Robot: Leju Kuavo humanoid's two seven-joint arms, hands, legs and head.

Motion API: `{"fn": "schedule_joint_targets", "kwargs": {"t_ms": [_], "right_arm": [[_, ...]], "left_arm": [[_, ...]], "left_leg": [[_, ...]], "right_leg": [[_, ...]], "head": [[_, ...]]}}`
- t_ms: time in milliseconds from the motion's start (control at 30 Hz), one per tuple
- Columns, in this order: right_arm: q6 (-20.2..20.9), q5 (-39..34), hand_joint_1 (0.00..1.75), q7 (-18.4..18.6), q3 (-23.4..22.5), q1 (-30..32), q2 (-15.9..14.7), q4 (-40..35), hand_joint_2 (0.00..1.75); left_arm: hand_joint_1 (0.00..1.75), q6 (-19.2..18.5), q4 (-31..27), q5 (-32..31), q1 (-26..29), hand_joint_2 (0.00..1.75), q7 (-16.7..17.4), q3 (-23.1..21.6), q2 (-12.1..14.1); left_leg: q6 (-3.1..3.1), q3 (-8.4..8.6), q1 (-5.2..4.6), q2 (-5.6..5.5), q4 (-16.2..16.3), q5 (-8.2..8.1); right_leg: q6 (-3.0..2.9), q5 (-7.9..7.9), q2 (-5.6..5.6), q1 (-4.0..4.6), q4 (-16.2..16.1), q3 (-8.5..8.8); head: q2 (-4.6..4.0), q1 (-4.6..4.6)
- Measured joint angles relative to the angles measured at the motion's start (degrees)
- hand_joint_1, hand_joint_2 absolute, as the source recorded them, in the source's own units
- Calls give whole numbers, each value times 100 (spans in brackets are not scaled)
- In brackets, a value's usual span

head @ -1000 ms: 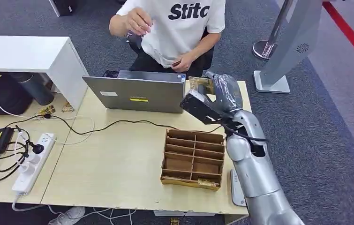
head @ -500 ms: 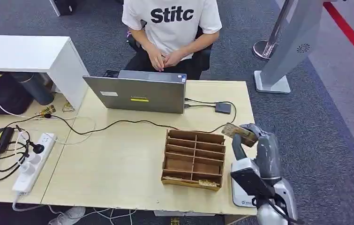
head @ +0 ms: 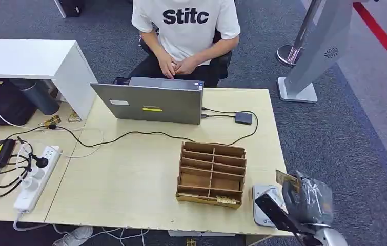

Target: Pass the card to the sensor for recognition and then transmit it.

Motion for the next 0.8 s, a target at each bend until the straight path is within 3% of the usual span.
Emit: {"fn": "schedule_joint_targets", "kwargs": {"t_ms": [233, 533, 633, 800], "right_arm": [[522, 86, 175, 551, 234, -163, -186, 837, 175], [652, 13, 175, 818, 595, -526, -444, 1533, 175], [227, -162, 175, 535, 632, -485, -463, 1507, 175], [-461, -220, 175, 79, 675, -254, -461, 844, 175]], "left_arm": [[0, -46, 0, -85, -24, 175, -4, 0, 22], [0, -52, 0, -125, -37, 175, 0, 0, 63], [0, -44, 0, -107, -34, 175, 0, 0, 68], [0, 7, 0, -35, -25, 175, 11, 13, 50]], "left_leg": [[0, -1, 1, -1, 0, 0], [0, 24, 0, 20, 0, -1], [0, 27, 0, 19, 0, -1], [0, 22, -1, 17, 0, -1]], "right_leg": [[1, -1, 0, 0, 0, 0], [-1, 1, 18, 1, -1, 16], [-2, 2, 17, 1, 0, 18], [-3, 2, 14, 0, 1, 15]], "head": [[0, 0], [0, 0], [0, 0], [0, 0]]}}
